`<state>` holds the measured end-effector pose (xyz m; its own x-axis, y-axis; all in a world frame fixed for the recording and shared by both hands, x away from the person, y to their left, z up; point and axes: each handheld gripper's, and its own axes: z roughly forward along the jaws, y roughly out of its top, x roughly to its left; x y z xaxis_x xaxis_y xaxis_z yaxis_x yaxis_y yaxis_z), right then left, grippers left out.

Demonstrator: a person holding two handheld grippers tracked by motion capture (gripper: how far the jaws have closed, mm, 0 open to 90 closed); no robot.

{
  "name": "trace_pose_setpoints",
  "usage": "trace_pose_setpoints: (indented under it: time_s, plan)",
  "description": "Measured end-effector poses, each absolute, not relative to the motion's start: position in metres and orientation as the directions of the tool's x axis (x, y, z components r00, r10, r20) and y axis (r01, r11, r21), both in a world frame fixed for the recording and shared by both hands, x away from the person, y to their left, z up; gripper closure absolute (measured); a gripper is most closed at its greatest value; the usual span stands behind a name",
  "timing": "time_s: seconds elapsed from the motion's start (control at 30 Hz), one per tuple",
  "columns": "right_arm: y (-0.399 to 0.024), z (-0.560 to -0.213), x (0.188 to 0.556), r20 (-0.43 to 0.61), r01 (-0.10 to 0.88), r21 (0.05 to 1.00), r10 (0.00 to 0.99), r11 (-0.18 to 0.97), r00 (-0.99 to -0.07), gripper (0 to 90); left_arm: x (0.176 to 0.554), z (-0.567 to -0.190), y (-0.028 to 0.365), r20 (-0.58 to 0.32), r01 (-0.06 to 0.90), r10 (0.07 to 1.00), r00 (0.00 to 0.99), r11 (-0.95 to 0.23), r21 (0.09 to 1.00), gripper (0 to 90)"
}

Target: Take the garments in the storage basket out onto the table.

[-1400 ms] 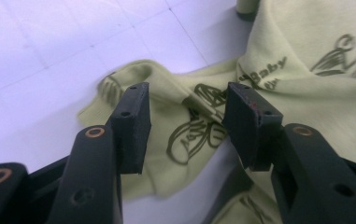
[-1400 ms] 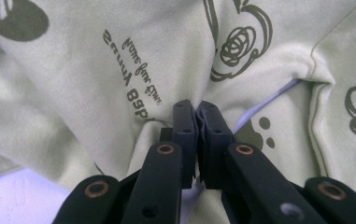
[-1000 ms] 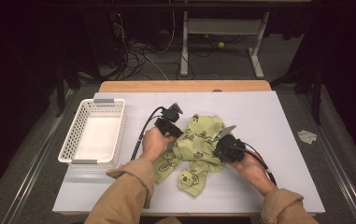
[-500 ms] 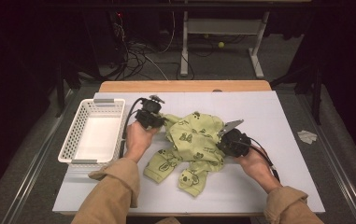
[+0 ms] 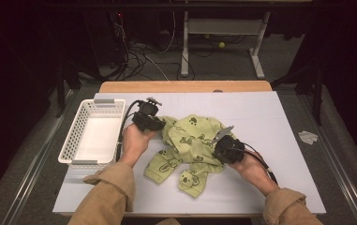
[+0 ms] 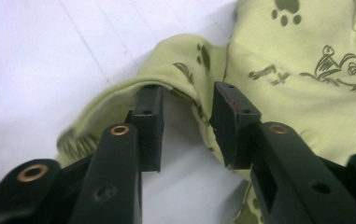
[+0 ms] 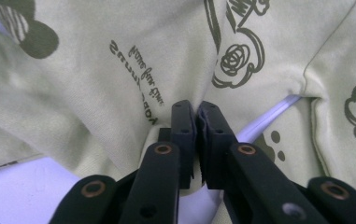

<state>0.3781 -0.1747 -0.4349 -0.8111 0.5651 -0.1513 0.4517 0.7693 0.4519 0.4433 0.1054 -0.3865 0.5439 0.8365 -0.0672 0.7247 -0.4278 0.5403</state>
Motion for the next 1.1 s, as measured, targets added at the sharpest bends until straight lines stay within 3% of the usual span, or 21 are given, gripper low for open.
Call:
trace_pose_setpoints:
  time_s: [0.13,0.2,0.4,0.5,0.87,1.1]
  plan:
    - [-0.179,-0.427,0.376,-0.191,0.443,0.477,0.581,0.759,-0.791,81.4,0.451,-0.397,0.099,-0.097,0.744,0.827,0.554,-0.439,0.504,59.5]
    - [-0.187,-0.418,0.377,-0.167,0.455,0.524,0.61,0.72,-0.774,82.4,0.451,-0.399,0.096,-0.06,0.734,0.818,0.572,-0.478,0.483,57.8]
    - [-0.202,-0.415,0.386,-0.139,0.502,0.552,0.667,0.666,-0.732,83.1,0.447,-0.384,0.106,-0.108,0.728,0.823,0.558,-0.423,0.539,57.8]
    - [-0.203,-0.419,0.393,-0.124,0.534,0.56,0.702,0.633,-0.701,80.2,0.443,-0.383,0.103,-0.066,0.698,0.811,0.581,-0.455,0.553,55.6]
    - [-0.191,-0.428,0.409,-0.109,0.567,0.545,0.723,0.618,-0.683,72.4,0.436,-0.367,0.12,-0.073,0.699,0.831,0.551,-0.412,0.584,53.3]
    - [-0.176,-0.443,0.424,-0.106,0.623,0.474,0.743,0.622,-0.661,73.0,0.429,-0.361,0.116,-0.102,0.689,0.803,0.587,-0.429,0.584,52.0]
